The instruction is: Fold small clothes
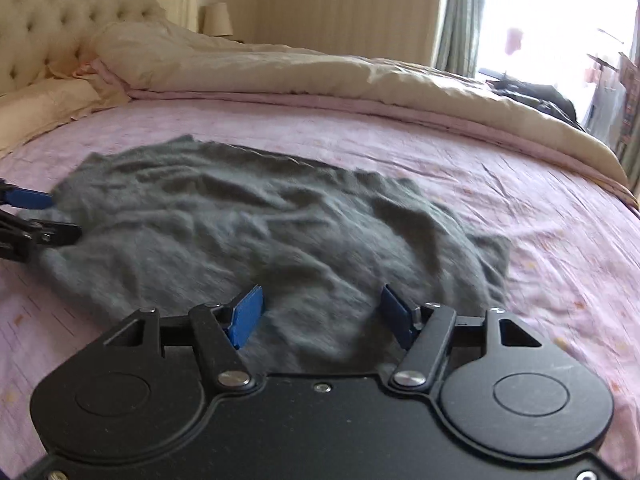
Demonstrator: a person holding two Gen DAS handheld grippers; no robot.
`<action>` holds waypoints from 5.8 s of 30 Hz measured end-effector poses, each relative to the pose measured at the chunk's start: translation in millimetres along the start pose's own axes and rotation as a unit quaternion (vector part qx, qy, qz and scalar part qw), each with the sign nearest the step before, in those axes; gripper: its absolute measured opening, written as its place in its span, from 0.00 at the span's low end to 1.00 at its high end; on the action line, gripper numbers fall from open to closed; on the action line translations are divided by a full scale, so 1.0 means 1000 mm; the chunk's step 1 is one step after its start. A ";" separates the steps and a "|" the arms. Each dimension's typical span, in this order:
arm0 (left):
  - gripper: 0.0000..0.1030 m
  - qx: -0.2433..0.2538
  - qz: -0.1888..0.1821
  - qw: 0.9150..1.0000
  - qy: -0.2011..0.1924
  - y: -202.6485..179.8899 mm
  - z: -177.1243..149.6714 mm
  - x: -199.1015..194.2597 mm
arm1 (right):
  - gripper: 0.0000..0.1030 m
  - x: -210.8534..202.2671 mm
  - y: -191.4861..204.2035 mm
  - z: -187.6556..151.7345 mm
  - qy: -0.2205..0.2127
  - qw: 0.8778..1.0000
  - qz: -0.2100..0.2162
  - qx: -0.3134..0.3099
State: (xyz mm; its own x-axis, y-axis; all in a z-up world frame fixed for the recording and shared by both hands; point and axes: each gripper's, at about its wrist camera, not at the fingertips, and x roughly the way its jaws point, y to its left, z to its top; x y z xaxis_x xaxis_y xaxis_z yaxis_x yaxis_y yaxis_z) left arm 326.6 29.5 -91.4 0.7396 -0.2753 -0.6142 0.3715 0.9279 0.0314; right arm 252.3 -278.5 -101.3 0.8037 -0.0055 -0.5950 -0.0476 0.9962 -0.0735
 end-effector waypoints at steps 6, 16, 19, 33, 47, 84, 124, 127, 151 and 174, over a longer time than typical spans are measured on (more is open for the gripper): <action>0.82 -0.026 -0.001 0.999 -0.025 0.014 -0.017 -0.007 | 0.67 -0.017 -0.036 -0.007 -0.009 0.997 -0.001 0.071; 0.85 -0.041 -0.002 0.999 -0.031 0.017 -0.021 -0.007 | 0.72 -0.039 -0.098 -0.021 -0.017 0.968 0.021 0.250; 0.87 -0.047 -0.002 0.999 -0.027 0.019 -0.021 -0.005 | 0.73 -0.025 -0.119 -0.028 0.012 0.950 0.065 0.304; 0.89 -0.040 0.005 0.999 -0.021 0.016 -0.020 -0.003 | 0.77 0.026 -0.108 -0.025 -0.042 0.948 0.132 0.287; 0.89 -0.074 0.003 0.997 0.023 0.013 0.019 -0.019 | 0.77 0.022 -0.108 -0.029 -0.056 0.948 0.131 0.283; 1.00 -0.045 0.031 0.988 0.141 -0.080 0.077 0.102 | 0.26 0.027 -0.119 0.019 0.082 0.948 0.128 0.279; 0.86 -0.170 0.020 0.981 0.092 0.108 -0.019 -0.087 | 0.56 0.003 0.135 0.137 -0.009 0.959 0.277 0.067; 0.86 -0.157 0.015 0.985 0.068 0.099 0.000 -0.097 | 0.56 -0.006 0.101 0.130 -0.027 0.965 0.241 0.098; 0.87 -0.153 -0.003 0.984 0.093 0.071 -0.020 -0.030 | 0.56 -0.015 0.078 0.059 -0.006 0.985 0.167 0.048; 0.86 -0.096 -0.011 0.995 -0.019 0.031 0.045 -0.059 | 0.64 0.017 0.060 0.105 -0.053 0.974 0.209 0.073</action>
State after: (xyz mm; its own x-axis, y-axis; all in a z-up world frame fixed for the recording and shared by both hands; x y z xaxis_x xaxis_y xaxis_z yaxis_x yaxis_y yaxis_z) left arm 319.9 63.0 -19.0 0.7551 -0.3014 -0.5822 0.2763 0.9516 -0.1344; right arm 325.5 -210.0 -31.9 0.7895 0.4039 -0.4621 -0.3042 0.9115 0.2768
